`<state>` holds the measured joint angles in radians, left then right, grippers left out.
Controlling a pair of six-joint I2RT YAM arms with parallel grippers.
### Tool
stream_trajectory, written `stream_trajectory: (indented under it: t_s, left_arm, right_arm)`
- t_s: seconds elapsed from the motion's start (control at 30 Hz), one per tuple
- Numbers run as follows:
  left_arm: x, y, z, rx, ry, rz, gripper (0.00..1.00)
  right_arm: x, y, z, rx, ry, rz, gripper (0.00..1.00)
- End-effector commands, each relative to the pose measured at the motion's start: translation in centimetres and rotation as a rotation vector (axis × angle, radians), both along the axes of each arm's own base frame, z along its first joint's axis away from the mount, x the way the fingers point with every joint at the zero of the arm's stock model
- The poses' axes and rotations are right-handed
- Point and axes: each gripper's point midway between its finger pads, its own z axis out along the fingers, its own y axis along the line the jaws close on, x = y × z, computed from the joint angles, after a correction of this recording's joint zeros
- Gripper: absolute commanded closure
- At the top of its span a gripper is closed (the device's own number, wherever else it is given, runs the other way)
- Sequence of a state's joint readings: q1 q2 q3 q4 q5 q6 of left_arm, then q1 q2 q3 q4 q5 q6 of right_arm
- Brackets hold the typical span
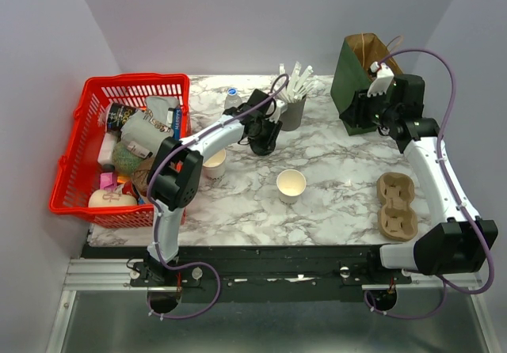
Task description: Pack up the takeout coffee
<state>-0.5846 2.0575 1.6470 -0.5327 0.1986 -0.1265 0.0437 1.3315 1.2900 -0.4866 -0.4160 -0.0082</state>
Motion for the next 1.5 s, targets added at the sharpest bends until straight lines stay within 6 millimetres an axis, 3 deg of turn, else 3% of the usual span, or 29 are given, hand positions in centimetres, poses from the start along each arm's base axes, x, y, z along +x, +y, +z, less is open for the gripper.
stream_trajectory:
  t_s: [0.0, 0.27, 0.7, 1.03, 1.47]
  left_arm:
    - [1.7, -1.5, -0.1, 0.004, -0.037, 0.082, 0.48]
    - [2.5, -2.3, -2.0, 0.057, -0.043, 0.114, 0.5]
    - [3.6, -2.5, -3.0, 0.079, -0.05, 0.131, 0.56]
    - [3.8, -2.3, -4.1, 0.1, -0.044, 0.126, 0.66]
    - [3.6, -2.0, -2.0, 0.088, -0.077, 0.113, 0.91]
  right_arm:
    - [-0.1, -0.1, -0.3, 0.012, 0.001, -0.001, 0.52]
    - [-0.1, -0.2, -0.1, 0.01, -0.002, -0.005, 0.52]
    - [0.3, -0.3, -0.3, 0.008, 0.006, -0.008, 0.52]
    - [0.5, -0.3, -0.4, 0.006, 0.009, -0.011, 0.52]
    - [0.5, -0.1, -0.6, 0.03, 0.022, -0.019, 0.52]
